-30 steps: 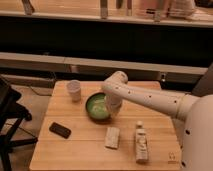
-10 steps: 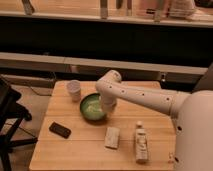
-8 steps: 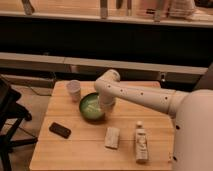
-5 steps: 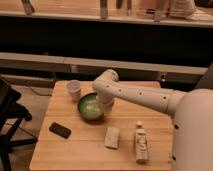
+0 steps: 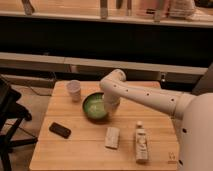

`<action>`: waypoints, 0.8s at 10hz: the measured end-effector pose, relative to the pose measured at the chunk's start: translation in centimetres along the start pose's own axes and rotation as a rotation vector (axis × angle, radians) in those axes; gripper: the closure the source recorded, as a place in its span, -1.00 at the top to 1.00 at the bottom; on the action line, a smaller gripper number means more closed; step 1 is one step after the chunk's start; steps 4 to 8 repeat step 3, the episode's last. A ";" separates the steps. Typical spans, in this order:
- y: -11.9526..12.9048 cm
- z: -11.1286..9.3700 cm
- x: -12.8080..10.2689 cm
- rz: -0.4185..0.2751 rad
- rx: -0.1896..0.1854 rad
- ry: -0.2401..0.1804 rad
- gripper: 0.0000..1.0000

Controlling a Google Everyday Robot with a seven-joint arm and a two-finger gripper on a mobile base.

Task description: Drag the ceramic bowl in a circle

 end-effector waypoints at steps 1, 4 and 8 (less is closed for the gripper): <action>-0.3 0.0 -0.4 0.004 0.002 -0.003 -0.99; -0.3 0.3 -0.6 -0.005 0.005 -0.007 -0.99; -0.3 0.3 -0.6 -0.005 0.005 -0.007 -0.99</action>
